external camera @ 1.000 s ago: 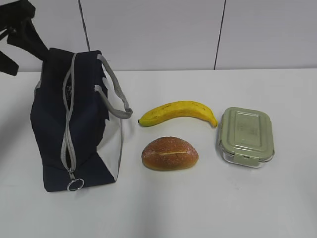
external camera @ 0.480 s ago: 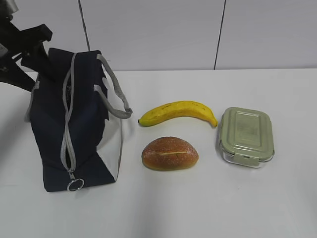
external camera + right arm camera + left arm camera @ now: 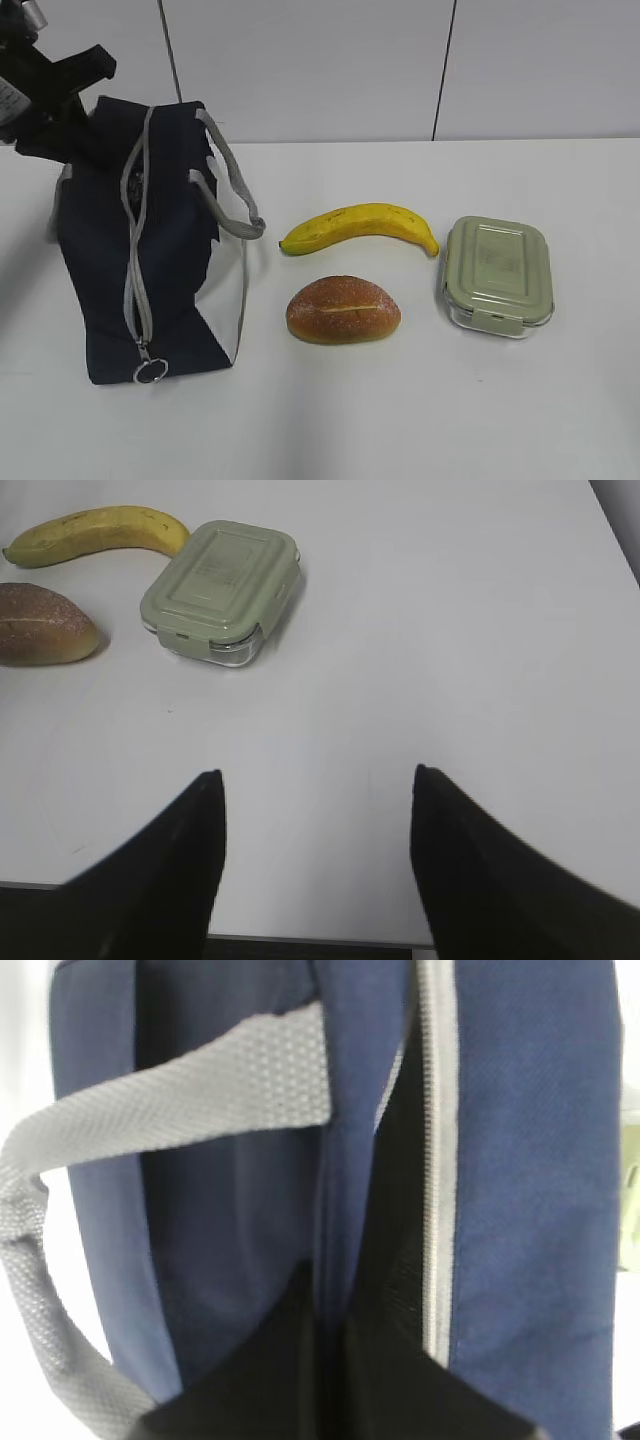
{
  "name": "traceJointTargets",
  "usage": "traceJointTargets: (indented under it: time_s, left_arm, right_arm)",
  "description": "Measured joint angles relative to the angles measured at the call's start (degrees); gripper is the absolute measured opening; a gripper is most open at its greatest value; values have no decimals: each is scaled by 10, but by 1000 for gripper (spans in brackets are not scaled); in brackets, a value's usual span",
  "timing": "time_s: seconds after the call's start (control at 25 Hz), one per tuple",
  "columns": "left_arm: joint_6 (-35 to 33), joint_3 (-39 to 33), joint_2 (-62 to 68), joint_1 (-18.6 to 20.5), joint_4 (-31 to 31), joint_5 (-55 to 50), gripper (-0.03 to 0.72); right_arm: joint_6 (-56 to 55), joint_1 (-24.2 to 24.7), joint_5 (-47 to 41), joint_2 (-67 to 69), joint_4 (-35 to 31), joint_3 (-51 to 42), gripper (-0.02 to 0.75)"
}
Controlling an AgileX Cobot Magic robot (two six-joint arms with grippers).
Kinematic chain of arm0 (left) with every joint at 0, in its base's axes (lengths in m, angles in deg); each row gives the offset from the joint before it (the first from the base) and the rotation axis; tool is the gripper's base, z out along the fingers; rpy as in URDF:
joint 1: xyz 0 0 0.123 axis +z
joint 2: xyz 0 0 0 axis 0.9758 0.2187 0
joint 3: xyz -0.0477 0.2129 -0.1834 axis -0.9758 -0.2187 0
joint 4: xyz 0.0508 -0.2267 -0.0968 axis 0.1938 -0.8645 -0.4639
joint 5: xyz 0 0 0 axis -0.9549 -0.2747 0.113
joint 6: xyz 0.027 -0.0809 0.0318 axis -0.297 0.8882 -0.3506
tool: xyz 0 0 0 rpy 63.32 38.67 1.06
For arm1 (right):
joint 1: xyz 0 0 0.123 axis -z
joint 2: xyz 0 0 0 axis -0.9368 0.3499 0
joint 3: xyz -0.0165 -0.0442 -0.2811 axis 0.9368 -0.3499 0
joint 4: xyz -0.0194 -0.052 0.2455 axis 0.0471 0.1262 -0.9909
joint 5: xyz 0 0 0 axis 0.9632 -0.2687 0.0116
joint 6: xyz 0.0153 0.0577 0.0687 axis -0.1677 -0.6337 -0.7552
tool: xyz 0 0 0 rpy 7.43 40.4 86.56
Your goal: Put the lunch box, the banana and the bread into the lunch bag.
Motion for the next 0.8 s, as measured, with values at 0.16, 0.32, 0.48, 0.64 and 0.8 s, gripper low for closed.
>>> traceJointTargets:
  time_s: [0.16, 0.32, 0.48, 0.64, 0.8]
  left_arm:
    - [-20, 0, 0, 0, -31, 0, -2]
    - [-54, 0, 0, 0, -62, -5, -2]
    - [-60, 0, 0, 0, -76, -6, -2]
    - [-62, 0, 0, 0, -77, -8, -2]
    - [-62, 0, 0, 0, -77, -13, -2]
  right_arm:
    - [0, 0, 0, 0, 0, 0, 438]
    - [0, 0, 0, 0, 0, 0, 438]
    - [0, 0, 0, 0, 0, 0, 438]
    - [0, 0, 0, 0, 0, 0, 438]
    - [0, 0, 0, 0, 1, 0, 438]
